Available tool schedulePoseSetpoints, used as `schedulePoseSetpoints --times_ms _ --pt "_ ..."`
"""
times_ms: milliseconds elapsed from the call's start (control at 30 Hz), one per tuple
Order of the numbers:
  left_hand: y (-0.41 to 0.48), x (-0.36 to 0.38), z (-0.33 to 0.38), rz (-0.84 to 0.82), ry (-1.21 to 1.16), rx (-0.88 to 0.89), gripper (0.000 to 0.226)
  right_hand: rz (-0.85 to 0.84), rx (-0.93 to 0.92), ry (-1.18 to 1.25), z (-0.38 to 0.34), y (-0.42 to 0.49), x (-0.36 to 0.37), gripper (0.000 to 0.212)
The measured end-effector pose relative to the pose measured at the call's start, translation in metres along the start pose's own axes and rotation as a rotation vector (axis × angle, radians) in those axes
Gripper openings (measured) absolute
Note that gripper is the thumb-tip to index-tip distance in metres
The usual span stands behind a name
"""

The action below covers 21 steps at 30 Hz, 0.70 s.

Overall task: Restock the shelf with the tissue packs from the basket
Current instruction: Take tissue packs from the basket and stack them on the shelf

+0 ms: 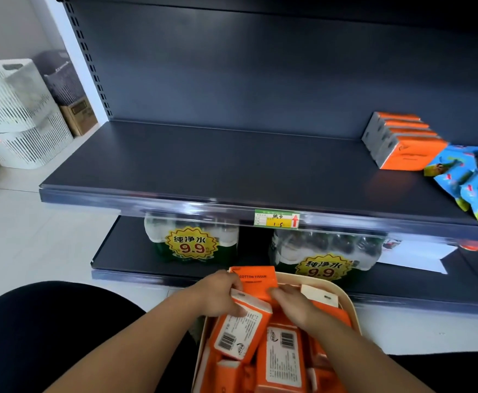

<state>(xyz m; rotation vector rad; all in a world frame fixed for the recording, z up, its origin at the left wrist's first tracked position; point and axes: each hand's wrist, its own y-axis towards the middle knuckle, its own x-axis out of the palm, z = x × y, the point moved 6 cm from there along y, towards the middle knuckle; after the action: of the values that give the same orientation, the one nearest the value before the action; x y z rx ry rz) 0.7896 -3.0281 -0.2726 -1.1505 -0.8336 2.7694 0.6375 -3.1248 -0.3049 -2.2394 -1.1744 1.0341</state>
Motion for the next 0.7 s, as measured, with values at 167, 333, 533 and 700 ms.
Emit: schedulePoseSetpoints --times_ms 167,333,533,700 --pt "-0.015 -0.033 0.022 0.013 -0.085 0.073 0.031 0.05 -0.058 -0.009 -0.002 0.007 -0.001 0.02" --pt "-0.051 -0.072 0.07 0.45 0.102 0.228 0.034 -0.074 -0.031 0.265 0.016 0.001 -0.014 0.028" --pt "-0.028 -0.001 0.092 0.384 0.331 0.193 0.056 -0.151 0.01 0.341 0.032 -0.014 -0.014 0.034" --pt "-0.02 0.043 0.087 0.099 0.294 0.172 0.079 -0.128 -0.082 0.27 0.027 -0.025 -0.014 0.022"
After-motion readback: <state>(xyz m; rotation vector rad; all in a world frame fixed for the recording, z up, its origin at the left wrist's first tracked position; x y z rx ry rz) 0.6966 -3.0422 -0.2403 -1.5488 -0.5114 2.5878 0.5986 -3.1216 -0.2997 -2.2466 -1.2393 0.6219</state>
